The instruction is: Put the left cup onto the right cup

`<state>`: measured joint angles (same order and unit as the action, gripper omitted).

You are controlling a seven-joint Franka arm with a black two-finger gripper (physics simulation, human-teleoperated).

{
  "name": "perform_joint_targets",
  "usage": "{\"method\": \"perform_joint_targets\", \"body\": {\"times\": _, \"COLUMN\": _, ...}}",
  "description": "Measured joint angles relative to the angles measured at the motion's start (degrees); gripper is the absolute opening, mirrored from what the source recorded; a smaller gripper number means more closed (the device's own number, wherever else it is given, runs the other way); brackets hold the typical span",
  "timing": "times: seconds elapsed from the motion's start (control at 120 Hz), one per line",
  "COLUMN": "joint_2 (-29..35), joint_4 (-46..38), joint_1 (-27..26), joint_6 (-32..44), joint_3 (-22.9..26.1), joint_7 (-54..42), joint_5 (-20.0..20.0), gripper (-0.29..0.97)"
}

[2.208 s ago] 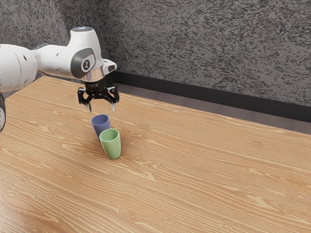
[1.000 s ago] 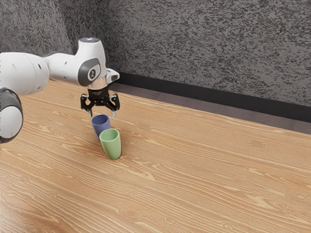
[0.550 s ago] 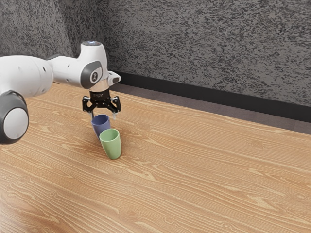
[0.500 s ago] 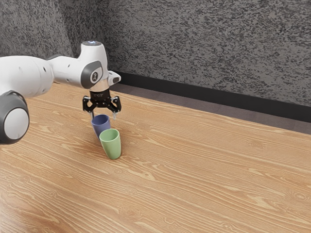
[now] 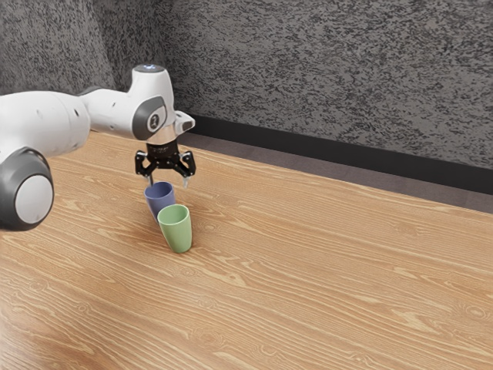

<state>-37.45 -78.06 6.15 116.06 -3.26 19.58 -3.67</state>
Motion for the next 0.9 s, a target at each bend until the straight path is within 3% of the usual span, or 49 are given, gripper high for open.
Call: {"method": "perform_joint_targets", "body": {"times": 0.9, "joint_2": -2.6, "joint_4": 1.1, "joint_1": 0.0, "joint_6": 2.5, "joint_3": 0.5, "joint_7": -0.1, "joint_5": 0.1, "gripper": 0.66}}
